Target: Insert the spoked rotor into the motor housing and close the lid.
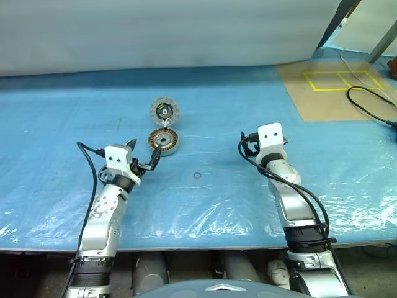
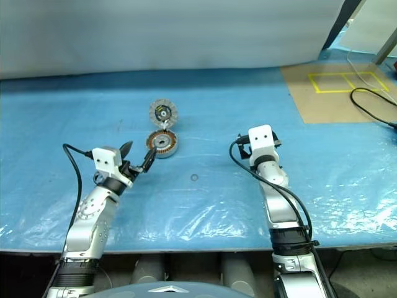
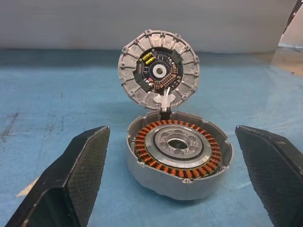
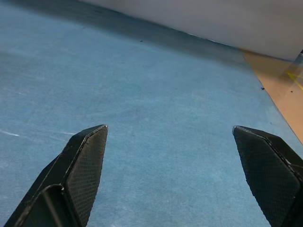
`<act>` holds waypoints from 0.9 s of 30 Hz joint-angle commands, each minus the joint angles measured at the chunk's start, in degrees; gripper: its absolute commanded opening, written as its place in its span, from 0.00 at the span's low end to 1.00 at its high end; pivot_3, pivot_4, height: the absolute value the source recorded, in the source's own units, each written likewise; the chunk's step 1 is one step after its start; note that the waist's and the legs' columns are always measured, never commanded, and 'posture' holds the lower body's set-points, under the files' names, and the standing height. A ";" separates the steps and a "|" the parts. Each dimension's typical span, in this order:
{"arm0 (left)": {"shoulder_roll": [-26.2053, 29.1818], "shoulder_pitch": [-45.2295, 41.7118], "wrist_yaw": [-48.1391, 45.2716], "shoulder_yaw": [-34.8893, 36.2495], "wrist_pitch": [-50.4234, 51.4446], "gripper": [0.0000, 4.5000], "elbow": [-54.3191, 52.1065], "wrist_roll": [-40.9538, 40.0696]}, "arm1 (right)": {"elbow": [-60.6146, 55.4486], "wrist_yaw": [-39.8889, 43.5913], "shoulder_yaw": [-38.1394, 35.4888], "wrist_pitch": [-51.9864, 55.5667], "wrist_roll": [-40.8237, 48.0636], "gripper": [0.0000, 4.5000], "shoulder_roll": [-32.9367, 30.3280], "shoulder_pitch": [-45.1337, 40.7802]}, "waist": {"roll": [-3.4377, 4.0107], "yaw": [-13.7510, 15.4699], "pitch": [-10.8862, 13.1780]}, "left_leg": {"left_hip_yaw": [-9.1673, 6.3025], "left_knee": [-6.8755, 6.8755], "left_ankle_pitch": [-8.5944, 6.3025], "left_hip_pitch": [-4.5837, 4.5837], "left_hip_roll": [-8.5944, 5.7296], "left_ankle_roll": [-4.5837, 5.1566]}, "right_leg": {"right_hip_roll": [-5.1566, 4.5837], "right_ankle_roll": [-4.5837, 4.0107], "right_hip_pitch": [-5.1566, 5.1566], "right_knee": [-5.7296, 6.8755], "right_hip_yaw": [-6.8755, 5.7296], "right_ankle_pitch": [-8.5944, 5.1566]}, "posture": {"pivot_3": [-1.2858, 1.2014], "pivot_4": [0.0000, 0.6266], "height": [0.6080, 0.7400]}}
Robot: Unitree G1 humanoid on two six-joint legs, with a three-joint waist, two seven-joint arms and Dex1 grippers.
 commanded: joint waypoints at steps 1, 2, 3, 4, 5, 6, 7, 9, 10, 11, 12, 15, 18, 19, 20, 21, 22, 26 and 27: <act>0.03 -0.08 0.63 -0.35 0.36 1.00 -3.12 0.28 | -1.15 -0.19 -0.18 -0.72 -0.20 0.99 -0.12 -0.90 | 0.00 0.00 0.00 | 0.00 0.00 0.00 0.00 0.00 0.00 | 0.00 0.00 0.00 0.00 0.00 0.00 | 0.52 0.24 1.00; 0.03 -0.26 0.73 -0.35 0.51 1.00 -3.12 0.31 | -1.08 -0.17 -0.18 -0.76 -0.19 0.99 -0.14 -0.97 | 0.00 0.00 0.00 | 0.00 0.00 0.00 0.00 0.00 0.00 | 0.00 0.00 0.00 0.00 0.00 0.00 | 0.52 0.24 1.00; 0.13 -0.51 0.81 -0.25 0.64 1.00 -3.02 0.26 | -1.02 -0.14 -0.17 -0.77 -0.18 0.99 -0.15 -1.04 | 0.00 0.00 0.00 | 0.00 0.00 0.00 0.00 0.00 0.00 | 0.00 0.00 0.00 0.00 0.00 0.00 | 0.52 0.24 1.00; 0.26 -0.72 0.84 -0.12 0.73 1.00 -2.90 0.17 | -1.00 -0.14 -0.16 -0.76 -0.20 0.99 -0.15 -1.08 | 0.00 0.00 0.00 | 0.00 0.00 0.00 0.00 0.00 0.00 | 0.00 0.00 0.00 0.00 0.00 0.00 | 0.52 0.24 1.00; 0.31 -0.89 0.89 -0.08 0.79 1.00 -2.79 0.14 | -0.91 -0.13 -0.19 -0.79 -0.19 0.99 -0.18 -1.14 | 0.00 0.00 0.00 | 0.00 0.00 0.00 0.00 0.00 0.00 | 0.00 0.00 0.00 0.00 0.00 0.00 | 0.52 0.24 1.00; 0.34 -0.98 0.96 -0.07 0.83 1.00 -2.75 0.14 | -0.86 -0.12 -0.21 -0.81 -0.17 0.99 -0.20 -1.17 | 0.00 0.00 0.00 | 0.00 0.00 0.00 0.00 0.00 0.00 | 0.00 0.00 0.00 0.00 0.00 0.00 | 0.52 0.24 1.00; 0.29 -1.07 1.10 -0.18 0.91 1.00 -2.79 0.19 | -0.79 -0.11 -0.23 -0.84 -0.16 0.99 -0.23 -1.21 | 0.00 0.00 0.00 | 0.00 0.00 0.00 0.00 0.00 0.00 | 0.00 0.00 0.00 0.00 0.00 0.00 | 0.52 0.24 1.00; 0.18 -1.06 1.30 -0.38 1.03 1.00 -3.02 0.22 | -0.81 -0.10 -0.18 -0.84 -0.20 0.99 -0.23 -1.23 | 0.00 0.01 0.00 | 0.00 0.00 0.00 0.00 0.00 0.00 | 0.00 0.00 0.00 0.00 0.00 0.00 | 0.52 0.24 1.00; 0.16 -1.07 1.35 -0.41 1.05 1.00 -3.06 0.21 | -0.79 -0.09 -0.17 -0.84 -0.21 0.99 -0.24 -1.25 | 0.00 0.00 0.00 | 0.00 0.00 0.00 0.00 0.00 0.00 | 0.00 0.00 0.00 0.00 0.00 0.00 | 0.52 0.24 1.00; 0.14 -1.06 1.39 -0.45 1.08 1.00 -3.11 0.20 | -0.73 -0.06 -0.19 -0.87 -0.20 0.99 -0.28 -1.29 | 0.00 0.01 0.00 | 0.00 0.00 0.00 0.00 0.00 0.00 | 0.00 0.00 0.00 0.00 0.00 0.00 | 0.52 0.24 1.00; 0.14 -1.04 1.41 -0.45 1.09 1.00 -3.17 0.18 | -0.66 -0.04 -0.21 -0.90 -0.19 0.99 -0.31 -1.34 | 0.00 0.01 0.00 | 0.00 0.00 0.00 0.00 0.00 0.00 | 0.00 0.00 0.00 0.00 0.00 0.00 | 0.52 0.24 1.00; -0.14 -0.83 1.80 -0.85 1.24 1.00 -3.83 0.37 | -0.57 -0.04 -0.23 -0.96 -0.20 0.99 -0.36 -1.43 | 0.00 0.01 0.00 | 0.00 0.00 0.00 0.00 0.00 0.00 | 0.00 0.00 0.00 0.00 0.00 0.00 | 0.52 0.24 1.00; -0.01 -0.85 1.84 -0.72 1.35 1.00 -3.96 0.28 | -0.65 -0.07 -0.15 -0.89 -0.26 0.99 -0.33 -1.39 | 0.00 0.00 0.00 | 0.00 0.00 0.00 0.00 0.00 0.00 | 0.00 0.00 0.00 0.00 0.00 0.00 | 0.52 0.24 1.00; 0.02 -0.86 1.85 -0.72 1.39 1.00 -3.98 0.28 | -0.68 -0.08 -0.13 -0.86 -0.27 0.99 -0.32 -1.37 | 0.00 0.00 0.00 | 0.00 0.00 0.00 0.00 0.00 0.00 | 0.00 0.00 0.00 0.00 0.00 0.00 | 0.52 0.24 1.00; 0.01 -0.92 1.87 -0.74 1.40 1.00 -3.96 0.30 | -0.65 -0.07 -0.14 -0.87 -0.26 0.99 -0.33 -1.39 | 0.00 0.00 0.00 | 0.00 0.00 0.00 0.00 0.00 0.00 | 0.00 0.00 0.00 0.00 0.00 0.00 | 0.52 0.24 1.00; -0.02 -0.95 1.92 -0.77 1.42 1.00 -3.94 0.35 | -0.63 -0.06 -0.15 -0.86 -0.25 0.99 -0.34 -1.40 | 0.00 0.00 0.00 | 0.00 0.00 0.00 0.00 0.00 0.00 | 0.00 0.00 0.00 0.00 0.00 0.00 | 0.52 0.24 1.00; -0.06 -0.96 1.97 -0.80 1.41 1.00 -3.91 0.40 | -0.61 -0.06 -0.17 -0.79 -0.24 0.99 -0.34 -1.41 | 0.00 0.00 0.00 | 0.00 0.00 0.00 0.00 0.00 0.00 | 0.00 0.00 0.00 0.00 0.00 0.00 | 0.52 0.24 1.00; 0.31 -1.11 1.58 -0.19 1.22 1.00 -3.18 0.02 | -0.61 -0.09 -0.21 -0.61 -0.21 0.99 -0.29 -1.42 | 0.00 0.00 0.00 | 0.00 0.00 0.00 0.00 0.00 0.00 | 0.00 0.00 0.00 0.00 0.00 0.00 | 0.52 0.24 1.00; 0.51 -1.17 1.34 0.12 1.19 1.00 -2.97 -0.22 | -0.64 -0.07 -0.20 -0.58 -0.21 0.99 -0.29 -1.40 | 0.00 0.00 0.00 | 0.00 0.01 0.00 0.00 0.00 0.00 | 0.00 0.00 0.00 0.00 0.00 0.00 | 0.52 0.24 1.00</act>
